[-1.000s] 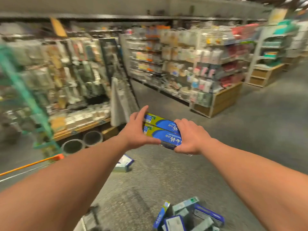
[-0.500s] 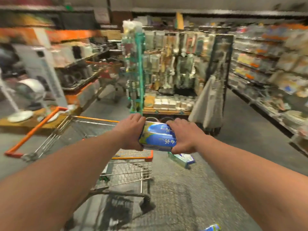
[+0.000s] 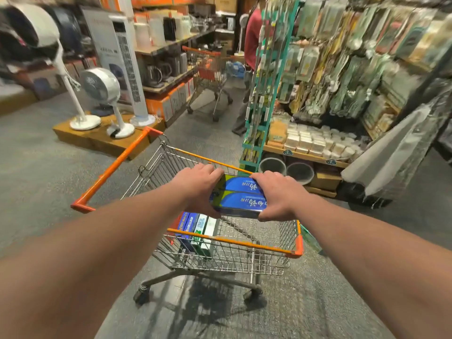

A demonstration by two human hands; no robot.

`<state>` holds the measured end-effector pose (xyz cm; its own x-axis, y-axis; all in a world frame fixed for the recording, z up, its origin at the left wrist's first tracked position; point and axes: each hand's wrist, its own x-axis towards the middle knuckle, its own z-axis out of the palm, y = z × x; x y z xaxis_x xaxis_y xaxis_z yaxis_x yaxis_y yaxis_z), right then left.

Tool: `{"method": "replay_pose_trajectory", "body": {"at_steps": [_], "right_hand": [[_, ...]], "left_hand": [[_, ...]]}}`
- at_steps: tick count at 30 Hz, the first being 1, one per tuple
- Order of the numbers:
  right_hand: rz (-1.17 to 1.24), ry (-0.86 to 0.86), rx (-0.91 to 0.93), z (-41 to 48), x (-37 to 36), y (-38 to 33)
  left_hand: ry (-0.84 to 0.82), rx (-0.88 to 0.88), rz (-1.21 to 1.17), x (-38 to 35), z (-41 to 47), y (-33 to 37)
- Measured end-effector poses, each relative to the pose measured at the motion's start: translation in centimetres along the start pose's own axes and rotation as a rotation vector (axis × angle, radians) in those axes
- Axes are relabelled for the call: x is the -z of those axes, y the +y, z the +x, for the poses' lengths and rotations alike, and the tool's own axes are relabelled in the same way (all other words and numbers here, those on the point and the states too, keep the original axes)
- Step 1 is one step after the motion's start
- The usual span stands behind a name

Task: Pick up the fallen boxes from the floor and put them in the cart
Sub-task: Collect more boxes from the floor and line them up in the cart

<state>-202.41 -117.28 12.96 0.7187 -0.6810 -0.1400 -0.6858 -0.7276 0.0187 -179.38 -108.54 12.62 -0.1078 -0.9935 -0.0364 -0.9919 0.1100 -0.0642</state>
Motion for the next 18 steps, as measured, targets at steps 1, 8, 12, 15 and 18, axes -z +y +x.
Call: {"method": "replay_pose_trajectory", "body": {"at_steps": [1,8,12,15,18], "right_hand": [[0.002,-0.020,0.000,1.2,-0.4,0.3],[-0.073,-0.173,0.042,10.2,-5.0,4.5],[-0.096,-0.286,0.153,17.4,-10.9,8.3],[-0.105,-0.360,0.244,22.9,-16.8,10.8],[-0.160,-0.456,0.316,27.3,-23.1,12.0]], "left_hand": [[-0.015,0.000,-0.019,-1.0,0.9,-0.7],[-0.133,0.165,-0.158,-9.6,8.5,-0.7],[-0.234,0.318,-0.219,-16.5,13.8,0.7],[-0.354,0.477,-0.332,-22.7,17.6,2.3],[-0.488,0.616,-0.446,-28.8,20.6,4.1]]}}
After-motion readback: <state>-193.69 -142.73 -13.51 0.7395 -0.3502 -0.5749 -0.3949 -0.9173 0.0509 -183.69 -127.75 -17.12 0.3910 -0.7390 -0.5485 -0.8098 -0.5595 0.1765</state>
